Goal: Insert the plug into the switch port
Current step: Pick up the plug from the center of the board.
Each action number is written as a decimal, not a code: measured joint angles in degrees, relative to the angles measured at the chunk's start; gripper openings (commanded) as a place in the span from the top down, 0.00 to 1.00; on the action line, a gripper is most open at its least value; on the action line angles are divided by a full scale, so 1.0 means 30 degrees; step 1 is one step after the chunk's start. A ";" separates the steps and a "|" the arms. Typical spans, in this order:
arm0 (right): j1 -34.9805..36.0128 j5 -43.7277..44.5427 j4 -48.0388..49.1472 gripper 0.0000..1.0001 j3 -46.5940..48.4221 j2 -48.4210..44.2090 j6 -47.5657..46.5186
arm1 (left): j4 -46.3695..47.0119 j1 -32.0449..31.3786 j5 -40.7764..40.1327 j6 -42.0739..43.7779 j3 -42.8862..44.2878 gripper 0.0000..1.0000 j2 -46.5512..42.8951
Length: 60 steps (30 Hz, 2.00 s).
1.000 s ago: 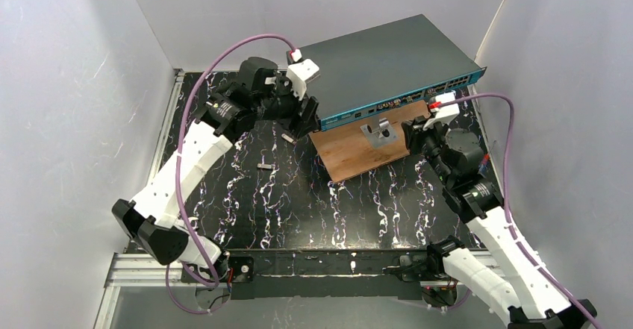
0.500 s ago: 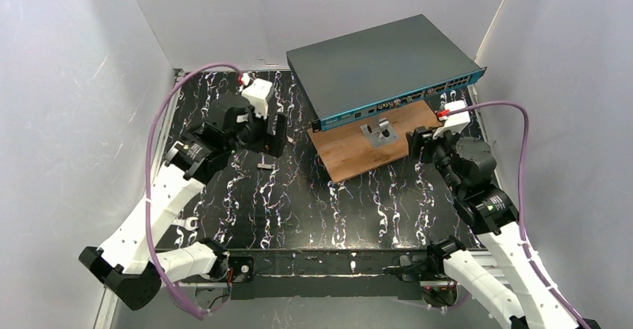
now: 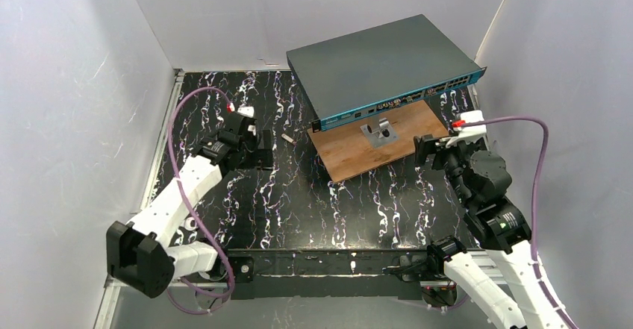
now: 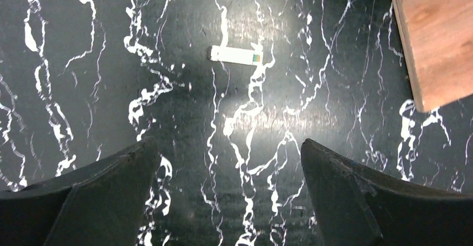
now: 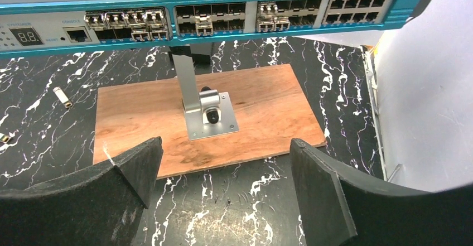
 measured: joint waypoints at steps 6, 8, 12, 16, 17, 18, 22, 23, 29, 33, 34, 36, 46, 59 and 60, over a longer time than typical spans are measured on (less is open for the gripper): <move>0.0000 0.0277 -0.0189 0.08 -0.0029 -0.0765 -0.0117 | 0.1173 0.1668 0.1763 0.0561 0.0452 0.06 0.2761; 0.0000 0.0342 -0.0226 0.08 -0.0087 -0.0962 -0.0131 | 0.1472 0.2178 0.2623 0.0809 0.1129 0.08 0.4116; 0.0000 0.0466 -0.0430 0.08 -0.0488 -0.1472 -0.0131 | 0.1887 0.2936 0.4597 0.1319 0.2958 0.09 0.6900; 0.0000 0.0474 -0.0860 0.07 -0.0561 -0.1712 -0.0117 | 0.2251 0.3417 0.6207 0.1741 0.4335 0.11 0.9187; 0.0000 0.0474 -0.0911 0.07 -0.0561 -0.1756 -0.0109 | 0.2280 0.3497 0.6506 0.1821 0.4554 0.11 0.9632; 0.0000 0.0474 -0.0947 0.07 -0.0554 -0.1800 -0.0109 | 0.2251 0.3585 0.6863 0.1909 0.4816 0.11 1.0156; 0.0000 0.0481 -0.1115 0.07 -0.0554 -0.1887 -0.0087 | 0.2310 0.3789 0.7898 0.2237 0.5370 0.12 1.1839; 0.0000 0.0474 -0.1173 0.07 -0.0554 -0.1887 -0.0058 | 0.2317 0.3840 0.8138 0.2302 0.5413 0.12 1.2174; 0.0000 0.0466 -0.1202 0.07 -0.0554 -0.1880 0.0036 | 0.2229 0.3905 0.9479 0.2339 0.5472 0.14 1.3398; 0.0000 0.0452 -0.1202 0.07 -0.0554 -0.1814 0.0044 | 0.2419 0.3905 0.9989 0.2113 0.5027 0.15 1.3260; 0.0000 0.0452 -0.1202 0.07 -0.0554 -0.1792 0.0044 | 0.2404 0.3905 1.0040 0.2040 0.4736 0.15 1.3165; 0.0000 0.0437 -0.1202 0.07 -0.0554 -0.1749 0.0044 | 0.2317 0.3905 1.0142 0.1865 0.4087 0.15 1.2845; 0.0000 0.0313 -0.1202 0.07 -0.0554 -0.1705 0.0058 | 0.1647 0.3905 1.0193 0.1166 0.0488 0.17 0.9471; 0.0000 0.0007 -0.1202 0.07 -0.0554 -0.1698 0.0160 | 0.1224 0.3832 0.9151 0.0714 -0.0401 0.31 0.7490; 0.0000 0.0000 -0.1202 0.07 -0.0554 -0.1698 0.0160 | 0.1180 0.3810 0.8852 0.0845 -0.0131 0.33 0.7613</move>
